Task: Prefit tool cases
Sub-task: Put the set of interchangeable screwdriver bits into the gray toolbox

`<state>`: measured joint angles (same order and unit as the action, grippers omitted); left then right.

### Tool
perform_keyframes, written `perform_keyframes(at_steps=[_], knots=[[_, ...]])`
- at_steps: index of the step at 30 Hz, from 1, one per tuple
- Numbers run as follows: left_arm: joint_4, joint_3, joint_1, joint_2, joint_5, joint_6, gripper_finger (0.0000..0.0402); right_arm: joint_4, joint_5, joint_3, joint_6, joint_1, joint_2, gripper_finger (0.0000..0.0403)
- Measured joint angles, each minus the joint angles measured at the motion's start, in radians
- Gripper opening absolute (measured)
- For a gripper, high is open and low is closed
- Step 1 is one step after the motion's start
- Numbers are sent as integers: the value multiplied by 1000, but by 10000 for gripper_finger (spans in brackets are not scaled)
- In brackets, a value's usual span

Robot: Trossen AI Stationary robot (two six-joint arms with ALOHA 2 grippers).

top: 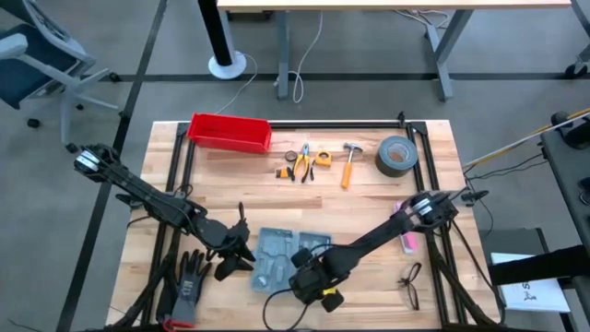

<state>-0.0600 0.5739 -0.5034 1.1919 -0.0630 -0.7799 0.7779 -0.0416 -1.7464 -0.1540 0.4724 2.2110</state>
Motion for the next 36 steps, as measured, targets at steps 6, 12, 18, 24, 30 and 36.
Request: perform_keyframes(at_steps=[6, 12, 18, 24, 30, 36], knots=[[15, 0, 0, 0, 1, 0, 162, 41, 4, 1, 33, -40, 23, 128], [17, 0, 0, 0, 1, 0, 162, 48, -11, 24, 24, -76, 22, 115], [29, 0, 0, 0, 0, 18, 162, 59, -22, 28, 2, -108, 21, 91], [64, 0, 0, 0, 1, 26, 162, 130, -17, 29, -2, -166, 20, 71], [63, 0, 0, -5, 0, 32, 162, 182, -13, 30, -43, -225, 19, 83], [65, 0, -5, -15, 1, 34, 162, 201, -9, 33, -83, -279, 12, 88]])
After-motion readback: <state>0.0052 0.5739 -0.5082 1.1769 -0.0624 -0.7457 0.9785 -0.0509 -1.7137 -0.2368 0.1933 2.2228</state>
